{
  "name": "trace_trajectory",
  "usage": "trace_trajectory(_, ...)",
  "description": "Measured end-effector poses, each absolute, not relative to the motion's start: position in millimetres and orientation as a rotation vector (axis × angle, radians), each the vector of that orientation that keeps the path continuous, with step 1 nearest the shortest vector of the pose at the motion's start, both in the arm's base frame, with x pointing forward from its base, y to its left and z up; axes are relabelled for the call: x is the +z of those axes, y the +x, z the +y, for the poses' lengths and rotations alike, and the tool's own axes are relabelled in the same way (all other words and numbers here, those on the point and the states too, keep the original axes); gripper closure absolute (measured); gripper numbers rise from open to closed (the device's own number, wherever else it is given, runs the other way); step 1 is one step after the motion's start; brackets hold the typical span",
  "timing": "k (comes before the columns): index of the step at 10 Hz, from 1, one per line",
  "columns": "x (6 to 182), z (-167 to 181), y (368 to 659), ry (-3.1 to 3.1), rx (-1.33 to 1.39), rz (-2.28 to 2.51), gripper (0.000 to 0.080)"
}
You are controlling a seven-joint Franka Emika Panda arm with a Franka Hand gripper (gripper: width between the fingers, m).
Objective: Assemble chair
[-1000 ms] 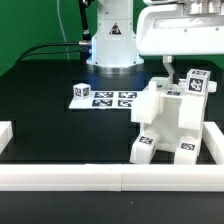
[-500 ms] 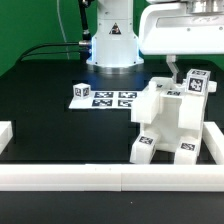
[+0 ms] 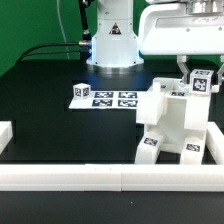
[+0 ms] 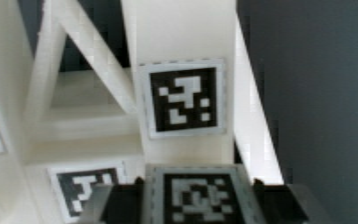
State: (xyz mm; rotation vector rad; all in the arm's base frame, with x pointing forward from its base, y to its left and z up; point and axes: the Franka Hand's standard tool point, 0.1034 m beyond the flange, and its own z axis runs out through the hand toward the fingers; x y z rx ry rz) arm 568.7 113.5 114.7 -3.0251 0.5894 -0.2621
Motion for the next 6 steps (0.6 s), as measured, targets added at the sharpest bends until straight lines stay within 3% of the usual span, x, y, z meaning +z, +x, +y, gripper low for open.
trace_trajectory(6,114.0,117.5,567.4,-2.902,-0.223,0.983,0.0521)
